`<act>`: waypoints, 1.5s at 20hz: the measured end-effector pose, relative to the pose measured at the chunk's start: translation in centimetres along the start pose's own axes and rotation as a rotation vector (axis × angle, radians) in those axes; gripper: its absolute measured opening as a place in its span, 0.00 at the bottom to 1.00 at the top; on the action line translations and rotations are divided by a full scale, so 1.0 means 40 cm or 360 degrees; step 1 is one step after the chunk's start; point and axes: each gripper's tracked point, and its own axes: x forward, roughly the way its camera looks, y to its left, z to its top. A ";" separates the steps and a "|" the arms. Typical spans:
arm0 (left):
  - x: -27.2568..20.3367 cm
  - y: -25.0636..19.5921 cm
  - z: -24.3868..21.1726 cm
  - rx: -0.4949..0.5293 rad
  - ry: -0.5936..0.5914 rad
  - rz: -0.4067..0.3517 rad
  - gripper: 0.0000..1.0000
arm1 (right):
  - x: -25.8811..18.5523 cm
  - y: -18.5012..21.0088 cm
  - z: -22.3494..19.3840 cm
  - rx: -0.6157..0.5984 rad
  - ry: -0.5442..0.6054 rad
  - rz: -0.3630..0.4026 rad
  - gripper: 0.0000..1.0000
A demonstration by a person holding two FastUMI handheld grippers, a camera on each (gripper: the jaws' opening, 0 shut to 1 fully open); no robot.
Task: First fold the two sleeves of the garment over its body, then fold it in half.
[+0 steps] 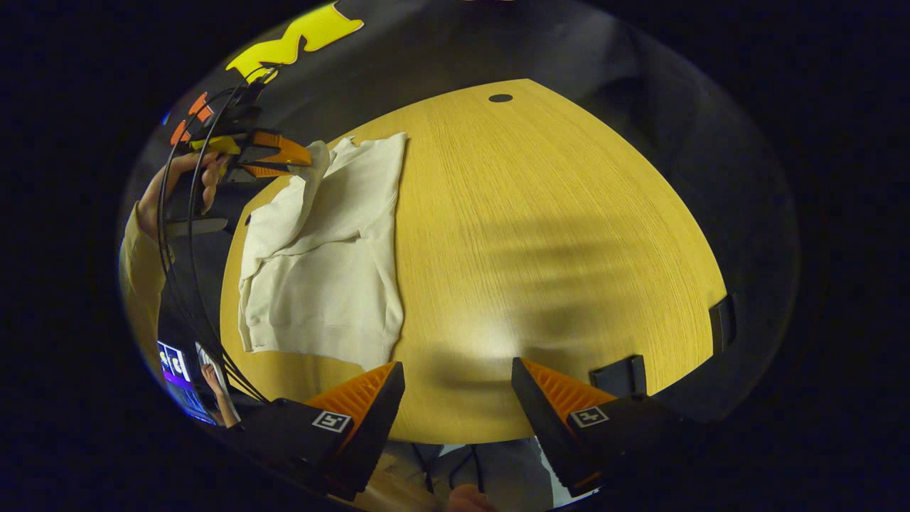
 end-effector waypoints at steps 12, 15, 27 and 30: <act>0.001 -0.025 0.003 -0.0172 0.0004 -0.0113 0.75 | -0.030 -0.009 -0.020 -0.0045 -0.0029 -0.0033 0.95; -0.056 -0.003 -0.001 -0.0215 -0.0036 -0.0114 0.99 | -0.044 0.025 -0.028 -0.0100 -0.0046 0.0001 0.95; -0.254 0.314 -0.352 0.0004 -0.0166 0.0167 0.99 | 0.019 0.217 -0.113 -0.0223 0.0000 0.0170 0.95; -0.284 0.414 -0.464 -0.0003 -0.0155 0.0294 0.99 | 0.064 0.234 -0.129 -0.0260 0.0031 0.0146 0.95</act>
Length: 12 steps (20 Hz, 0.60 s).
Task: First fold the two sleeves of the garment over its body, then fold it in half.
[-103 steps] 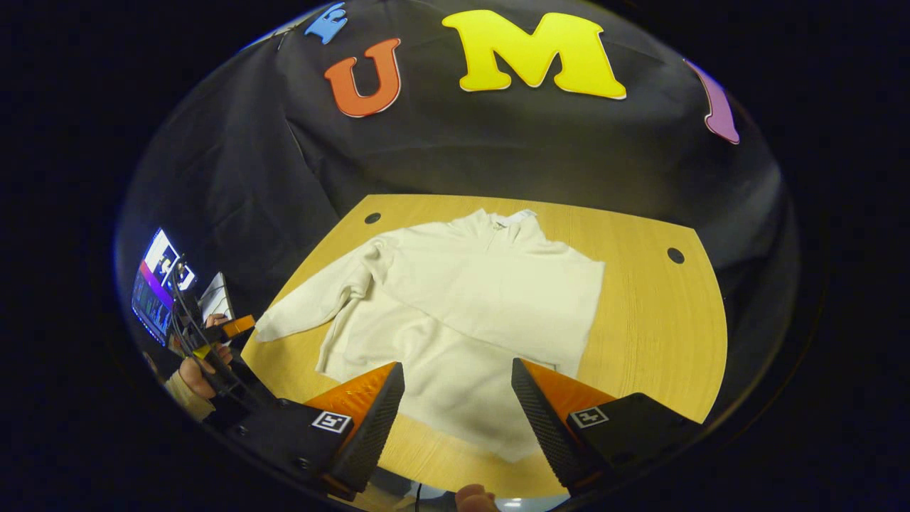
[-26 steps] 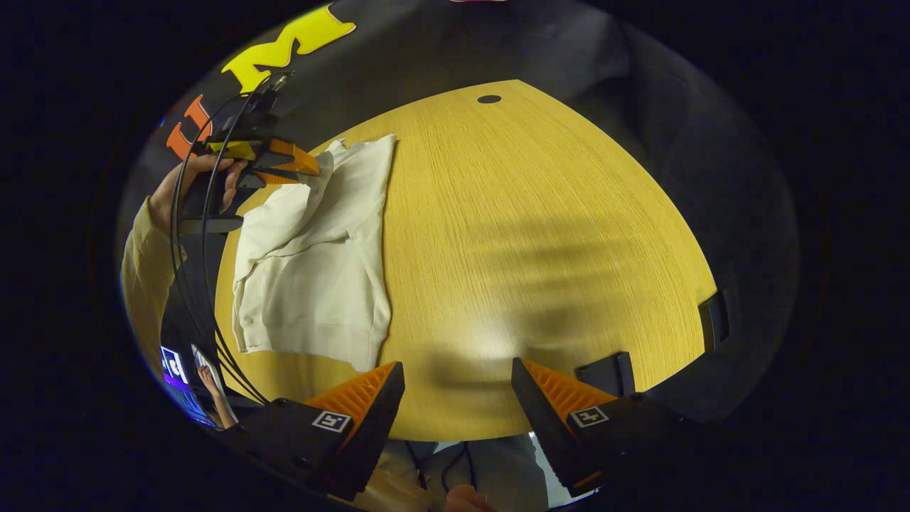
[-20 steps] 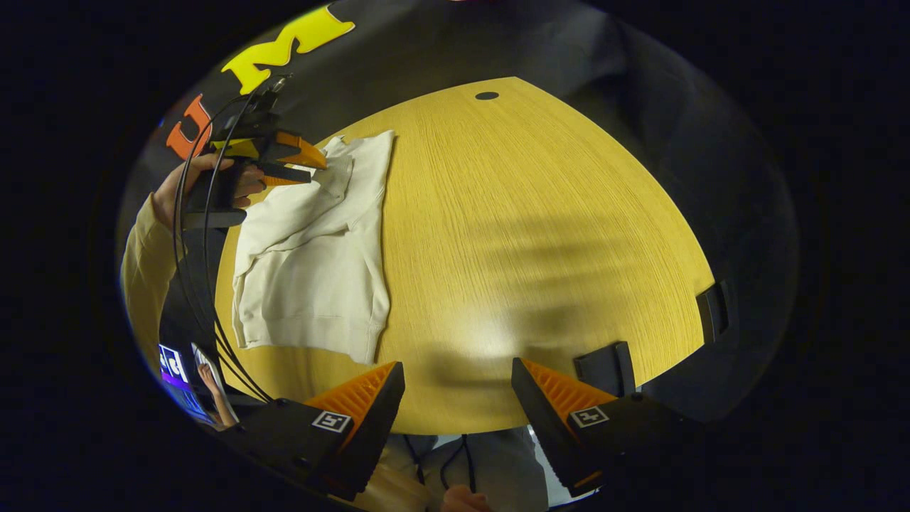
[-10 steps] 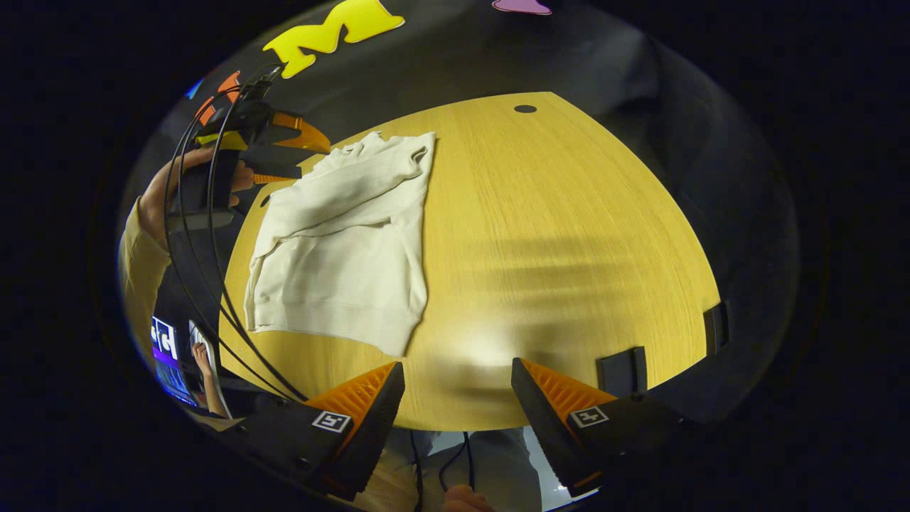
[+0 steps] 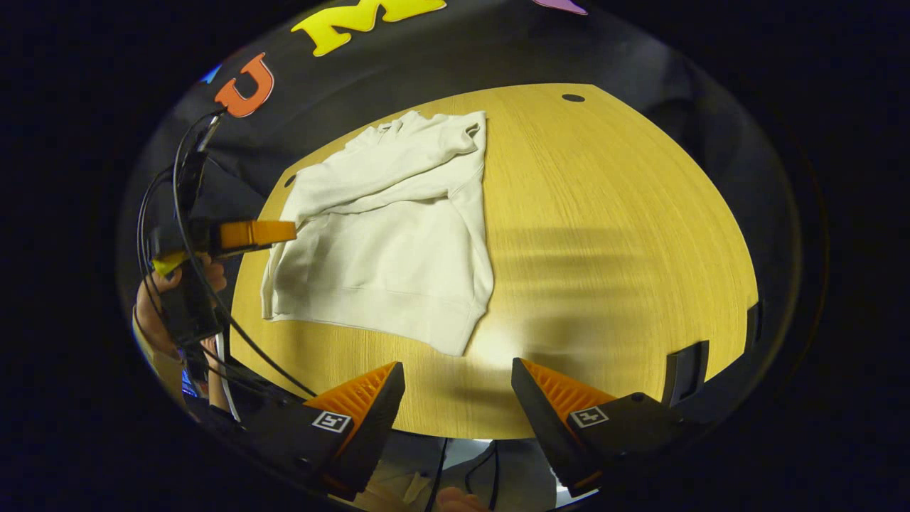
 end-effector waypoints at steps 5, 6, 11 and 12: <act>-0.055 0.144 -0.124 -0.0101 0.0101 0.0155 0.99 | 0.049 0.010 0.018 -0.0008 0.0024 -0.0043 0.95; -0.067 0.164 -0.135 -0.0126 0.0111 0.0167 0.99 | 0.056 0.010 0.023 0.0000 0.0031 -0.0050 0.95; -0.114 0.229 -0.176 -0.0247 0.0220 0.0259 0.99 | 0.094 0.010 0.058 0.0075 0.0062 -0.0097 0.89; -0.117 0.221 -0.187 -0.0272 0.0268 0.0248 0.99 | 0.101 0.007 0.061 0.0087 0.0071 -0.0119 0.95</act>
